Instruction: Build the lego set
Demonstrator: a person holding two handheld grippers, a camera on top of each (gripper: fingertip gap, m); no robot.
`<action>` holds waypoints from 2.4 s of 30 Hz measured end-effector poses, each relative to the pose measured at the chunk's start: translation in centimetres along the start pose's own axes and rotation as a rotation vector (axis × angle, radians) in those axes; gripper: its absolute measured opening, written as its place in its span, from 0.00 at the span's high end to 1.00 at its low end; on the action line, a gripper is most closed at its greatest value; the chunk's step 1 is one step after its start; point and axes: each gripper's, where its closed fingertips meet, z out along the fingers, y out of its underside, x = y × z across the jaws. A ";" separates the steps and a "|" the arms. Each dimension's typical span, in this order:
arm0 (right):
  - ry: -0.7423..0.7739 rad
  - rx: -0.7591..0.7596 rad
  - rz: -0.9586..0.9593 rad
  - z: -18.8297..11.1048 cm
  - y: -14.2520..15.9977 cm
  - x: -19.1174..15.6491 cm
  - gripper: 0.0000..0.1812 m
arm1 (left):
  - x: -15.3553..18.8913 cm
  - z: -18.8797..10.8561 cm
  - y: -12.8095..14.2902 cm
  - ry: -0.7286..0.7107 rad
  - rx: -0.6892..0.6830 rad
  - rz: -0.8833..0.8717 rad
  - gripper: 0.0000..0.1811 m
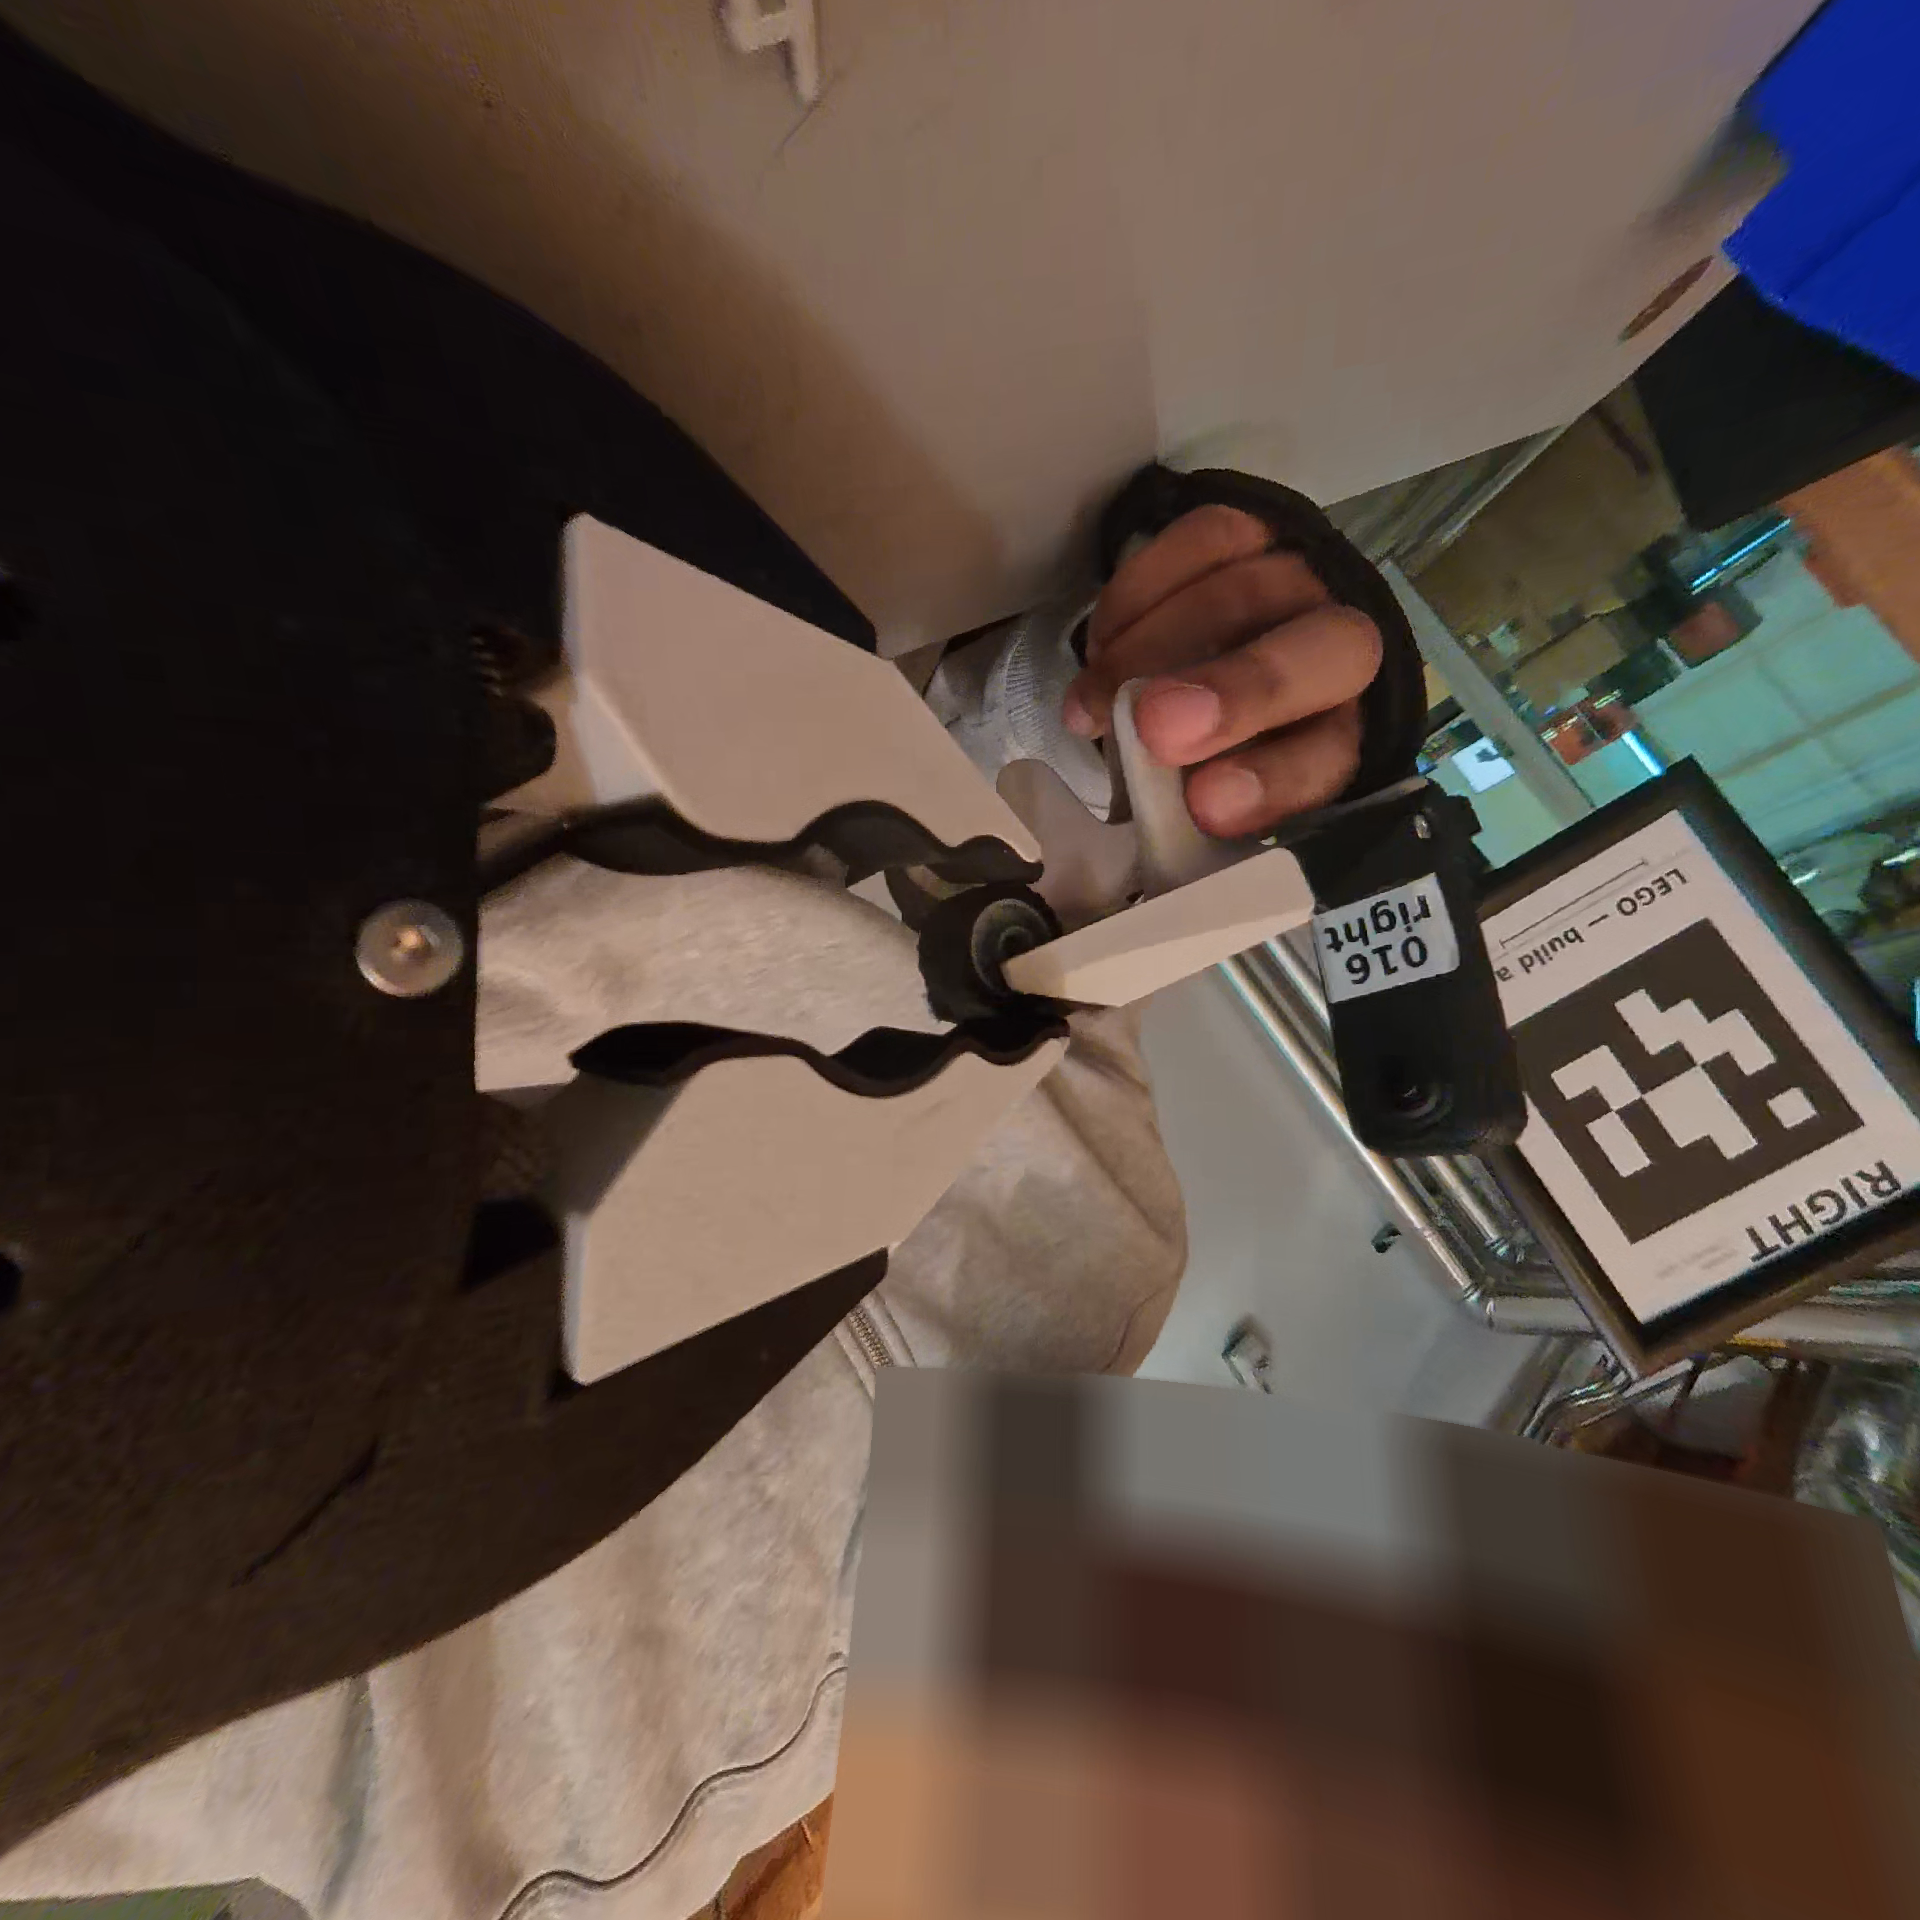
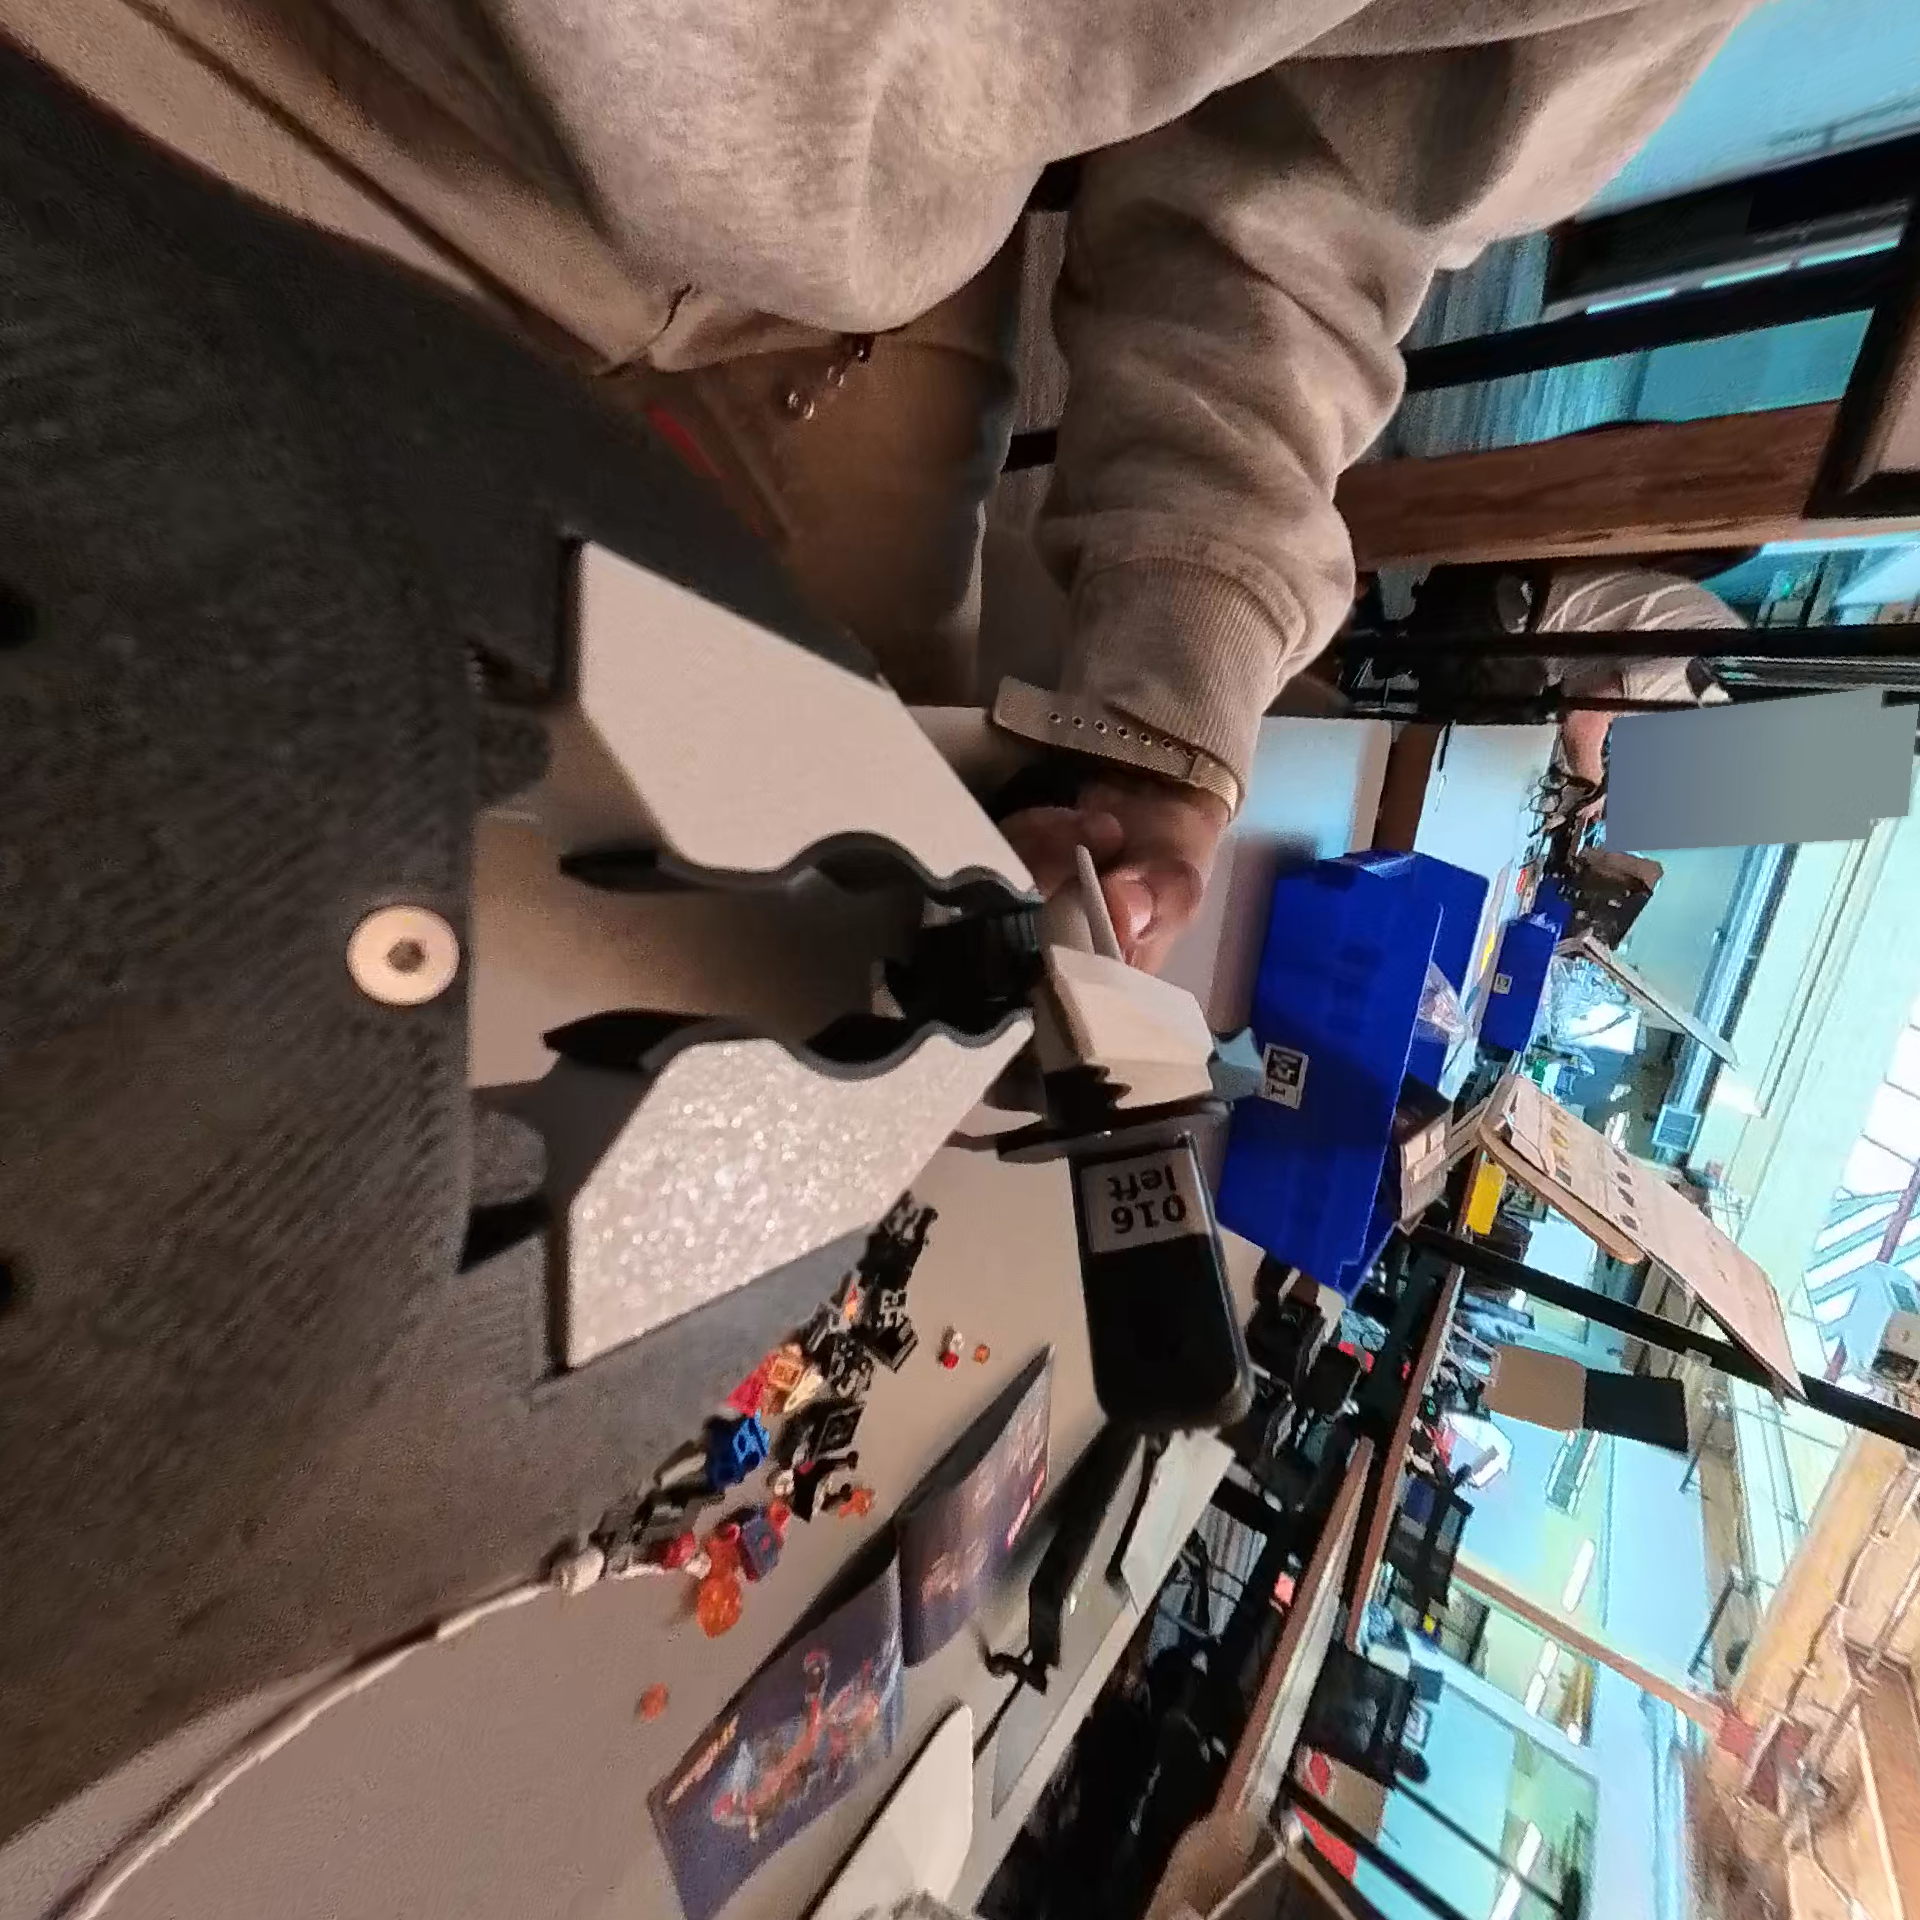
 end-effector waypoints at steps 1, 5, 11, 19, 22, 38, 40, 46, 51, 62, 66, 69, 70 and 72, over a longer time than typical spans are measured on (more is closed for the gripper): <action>-0.003 0.001 0.010 0.0 0.0 0.1 0.91 | 0.0 0.0 -0.1 -0.002 0.005 0.004 0.86; 0.016 0.019 0.011 -0.2 -0.2 0.3 0.90 | 0.2 -0.2 -0.3 0.012 0.023 0.000 0.86; 0.003 0.089 0.053 -1.0 -1.0 0.6 0.92 | 0.8 -0.5 -0.6 0.056 0.051 -0.006 0.86; 0.018 0.045 0.037 -0.5 -0.5 0.6 0.93 | 0.8 -0.5 -0.7 0.059 0.055 -0.016 0.86; 0.067 0.023 0.051 -0.4 -0.2 1.4 0.93 | 0.4 -0.9 -1.2 0.033 0.093 -0.025 0.86; 0.115 0.050 0.509 -0.9 0.8 5.0 0.93 | -1.4 -2.9 -3.5 -0.411 0.207 0.406 0.89; 0.108 0.076 0.583 -0.9 0.7 5.2 0.93 | -1.5 -3.1 -3.5 -0.432 0.209 0.415 0.91; 0.071 0.109 0.777 -0.6 1.2 5.6 0.93 | -1.9 -3.4 -3.5 -0.482 0.193 0.429 0.93; 0.128 -0.036 0.685 -0.6 2.6 5.5 0.92 | -2.8 -3.6 -3.5 -0.538 0.181 0.402 0.93; 0.314 -0.209 0.589 -0.8 5.0 6.8 0.93 | -5.3 -4.6 -3.7 -0.800 0.166 0.414 0.92; 0.394 -0.273 0.541 -0.7 5.8 7.2 0.93 | -6.0 -5.1 -3.8 -0.874 0.163 0.401 0.92; 0.424 -0.290 0.547 -0.6 6.1 7.5 0.93 | -6.3 -5.4 -3.9 -0.919 0.169 0.404 0.93; 0.427 -0.290 0.557 -0.5 6.1 7.5 0.93 | -6.3 -5.5 -3.9 -0.922 0.174 0.401 0.93; 0.439 -0.285 0.577 -0.5 6.2 7.6 0.93 | -6.4 -5.6 -3.9 -0.930 0.175 0.397 0.93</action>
